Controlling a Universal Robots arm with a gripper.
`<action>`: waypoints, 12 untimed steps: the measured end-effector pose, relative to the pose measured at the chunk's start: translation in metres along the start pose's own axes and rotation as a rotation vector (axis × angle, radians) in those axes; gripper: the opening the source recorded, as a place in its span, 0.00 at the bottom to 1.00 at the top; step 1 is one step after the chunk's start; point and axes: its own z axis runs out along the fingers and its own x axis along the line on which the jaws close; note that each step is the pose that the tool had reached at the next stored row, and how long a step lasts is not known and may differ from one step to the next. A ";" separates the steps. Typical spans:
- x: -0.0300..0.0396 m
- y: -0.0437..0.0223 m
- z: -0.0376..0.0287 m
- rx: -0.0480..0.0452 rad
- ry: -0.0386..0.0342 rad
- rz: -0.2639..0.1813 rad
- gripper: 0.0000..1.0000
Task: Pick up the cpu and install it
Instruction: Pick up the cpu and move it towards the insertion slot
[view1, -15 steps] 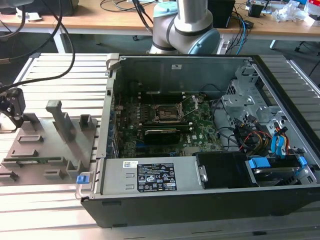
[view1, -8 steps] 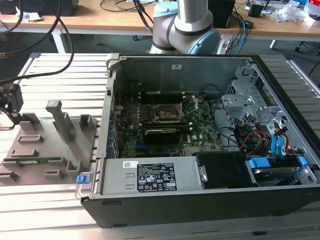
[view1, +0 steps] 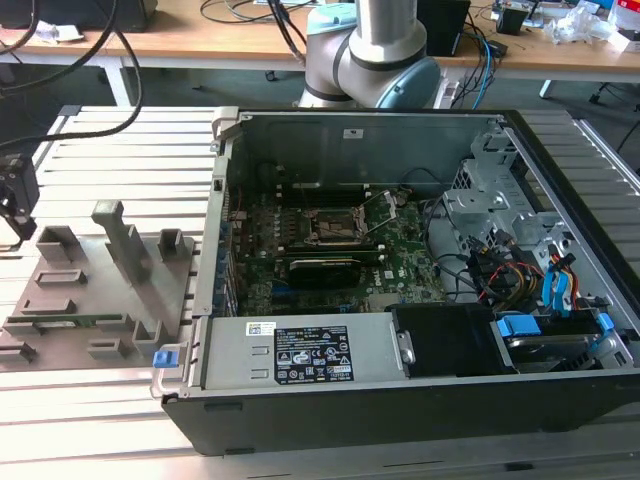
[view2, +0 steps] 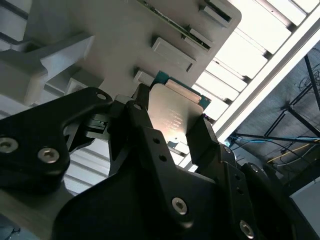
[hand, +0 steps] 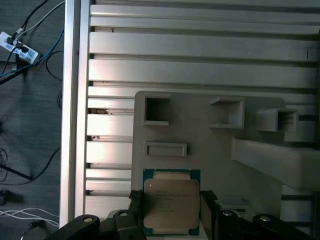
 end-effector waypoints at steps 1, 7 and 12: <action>0.0000 0.0000 -0.0023 0.0000 0.0000 0.000 0.55; -0.0002 0.0003 -0.0209 0.0000 0.0000 0.000 0.55; -0.0003 0.0035 -0.0329 -0.0233 -0.0009 0.000 0.55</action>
